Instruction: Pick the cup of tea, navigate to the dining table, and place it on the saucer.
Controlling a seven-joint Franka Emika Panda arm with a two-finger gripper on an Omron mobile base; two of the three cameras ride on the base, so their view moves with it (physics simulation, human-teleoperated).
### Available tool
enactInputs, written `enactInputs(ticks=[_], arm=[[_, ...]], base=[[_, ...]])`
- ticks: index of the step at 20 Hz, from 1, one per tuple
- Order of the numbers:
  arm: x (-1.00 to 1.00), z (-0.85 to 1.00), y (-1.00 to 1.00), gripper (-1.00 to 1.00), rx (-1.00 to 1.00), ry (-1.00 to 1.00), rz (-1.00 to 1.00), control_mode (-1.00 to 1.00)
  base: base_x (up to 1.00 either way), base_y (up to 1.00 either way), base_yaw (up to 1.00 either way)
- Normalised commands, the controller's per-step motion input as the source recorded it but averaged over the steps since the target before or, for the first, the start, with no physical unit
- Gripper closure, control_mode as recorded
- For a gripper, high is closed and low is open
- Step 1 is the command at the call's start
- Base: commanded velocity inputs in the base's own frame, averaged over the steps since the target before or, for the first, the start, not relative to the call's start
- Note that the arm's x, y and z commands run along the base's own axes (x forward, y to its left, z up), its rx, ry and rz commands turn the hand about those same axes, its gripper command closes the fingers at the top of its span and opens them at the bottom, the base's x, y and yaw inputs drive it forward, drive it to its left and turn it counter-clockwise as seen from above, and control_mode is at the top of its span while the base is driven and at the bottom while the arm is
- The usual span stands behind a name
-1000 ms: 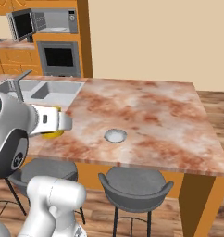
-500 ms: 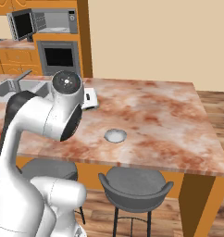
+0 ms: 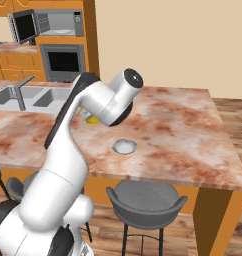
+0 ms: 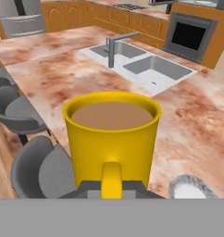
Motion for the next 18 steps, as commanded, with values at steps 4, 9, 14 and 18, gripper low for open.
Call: enactInputs(ticks=[4, 9, 14, 18], arm=[[0.64, -0.23, 0.00, 1.00, -0.01, 0.00, 0.13, -1.00], [0.35, -0.51, 0.00, 1.00, -0.02, 0.00, 0.01, -1.00], [0.01, -0.75, 0.00, 1.00, 0.00, 0.00, -0.06, -1.00], [0.00, -0.72, 0.00, 1.00, 0.00, 0.00, -0.13, -1.00]], base=[[0.00, 0.00, 0.00], [0.00, 0.00, 0.00], [0.00, 0.00, 0.00], [0.00, 0.00, 0.00]])
